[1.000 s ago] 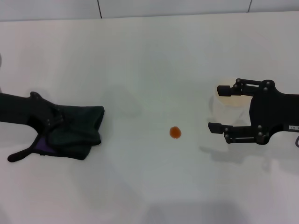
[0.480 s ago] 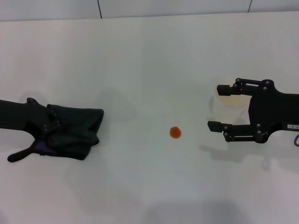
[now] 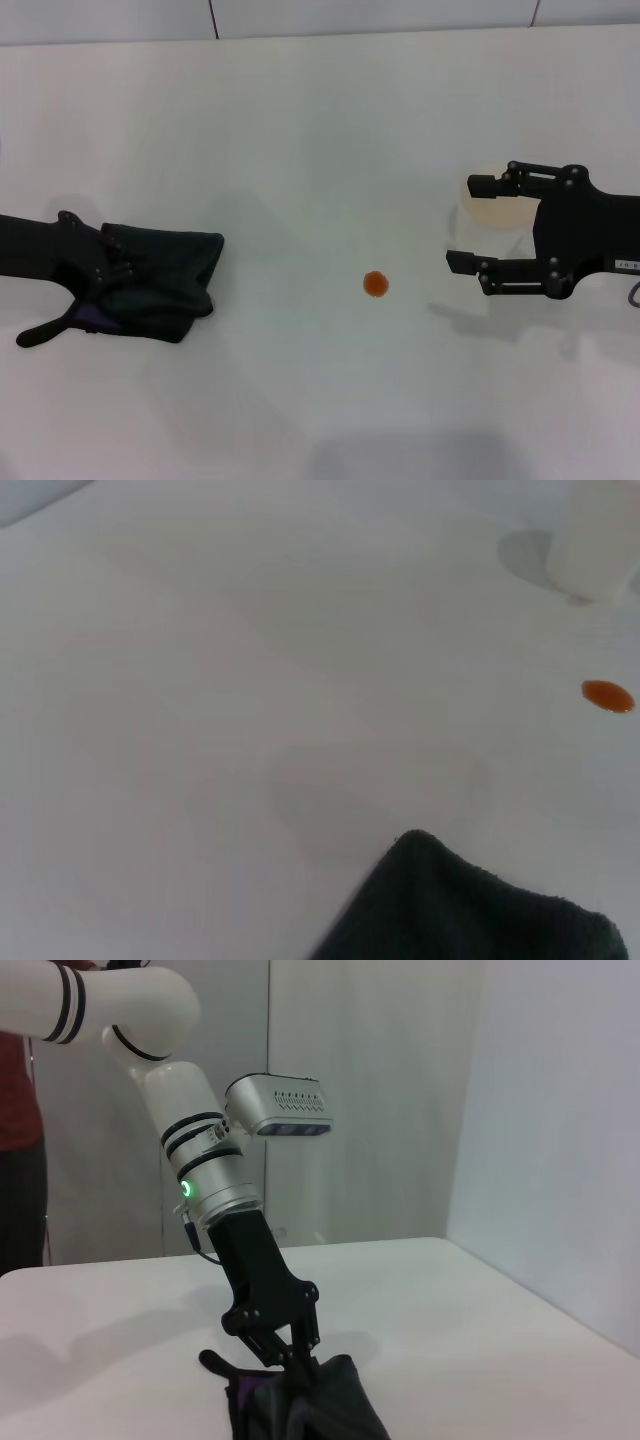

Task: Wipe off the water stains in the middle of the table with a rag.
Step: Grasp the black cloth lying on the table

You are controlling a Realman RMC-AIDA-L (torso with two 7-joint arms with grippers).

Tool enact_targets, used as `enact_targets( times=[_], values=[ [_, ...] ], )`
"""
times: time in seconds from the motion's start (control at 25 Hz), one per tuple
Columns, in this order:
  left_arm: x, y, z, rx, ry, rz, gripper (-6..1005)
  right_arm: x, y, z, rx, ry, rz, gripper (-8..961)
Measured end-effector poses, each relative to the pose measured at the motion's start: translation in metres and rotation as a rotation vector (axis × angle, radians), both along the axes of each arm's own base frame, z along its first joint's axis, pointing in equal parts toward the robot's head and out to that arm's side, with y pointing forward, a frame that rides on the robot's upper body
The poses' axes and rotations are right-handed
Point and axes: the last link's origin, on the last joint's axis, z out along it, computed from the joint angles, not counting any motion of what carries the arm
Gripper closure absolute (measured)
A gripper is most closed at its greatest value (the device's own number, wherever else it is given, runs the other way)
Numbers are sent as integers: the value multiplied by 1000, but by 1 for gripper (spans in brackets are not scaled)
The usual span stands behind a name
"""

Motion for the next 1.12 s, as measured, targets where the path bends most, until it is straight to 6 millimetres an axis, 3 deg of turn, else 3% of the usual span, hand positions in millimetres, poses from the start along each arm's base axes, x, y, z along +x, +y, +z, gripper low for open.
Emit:
enact_targets(
  times=[0.16,0.48,0.92,1.12],
  values=[
    [2,2,1,8,2,0,867,0,1,0,5,0,-2,158],
    [3,6,1,31,32,2,676,0,2,1,13,-1,-6,159],
    [10,12,-6,33,41,-34,272,-1,4,1,14,-1,-1,159],
    [14,10,-13,23,31,-55,270,-2,4,1,13,-1,1,158]
  ],
)
